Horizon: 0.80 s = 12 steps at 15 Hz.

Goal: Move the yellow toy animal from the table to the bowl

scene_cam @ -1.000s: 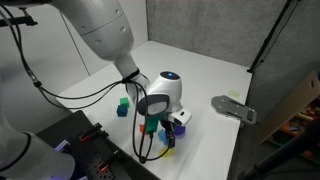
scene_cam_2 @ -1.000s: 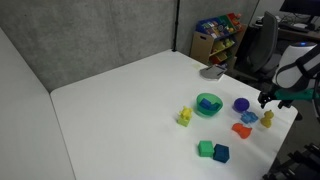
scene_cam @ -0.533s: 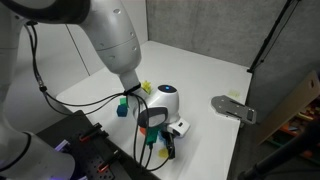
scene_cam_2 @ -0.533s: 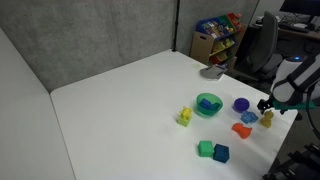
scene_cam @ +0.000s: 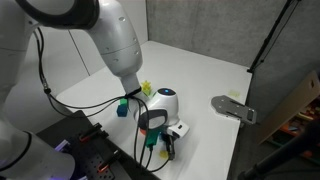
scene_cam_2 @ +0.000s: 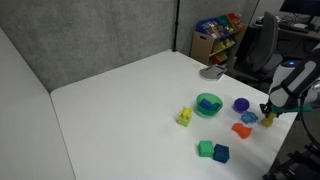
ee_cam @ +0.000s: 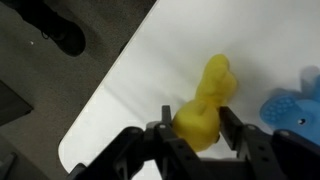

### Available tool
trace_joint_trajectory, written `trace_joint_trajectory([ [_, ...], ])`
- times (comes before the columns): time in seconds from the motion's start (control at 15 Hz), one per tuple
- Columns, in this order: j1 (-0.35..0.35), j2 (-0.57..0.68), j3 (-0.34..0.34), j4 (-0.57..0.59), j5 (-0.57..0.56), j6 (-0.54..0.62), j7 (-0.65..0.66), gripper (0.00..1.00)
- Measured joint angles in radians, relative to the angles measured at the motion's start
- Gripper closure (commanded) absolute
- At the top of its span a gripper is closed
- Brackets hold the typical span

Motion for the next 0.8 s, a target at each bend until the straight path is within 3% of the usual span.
trace_joint_trajectory([
  [0.4,0.061,-0.035,-0.054,0.004,0.0,-0.02,0.007,0.84],
  [0.8,0.082,-0.173,-0.075,0.048,-0.004,-0.172,0.013,0.84],
])
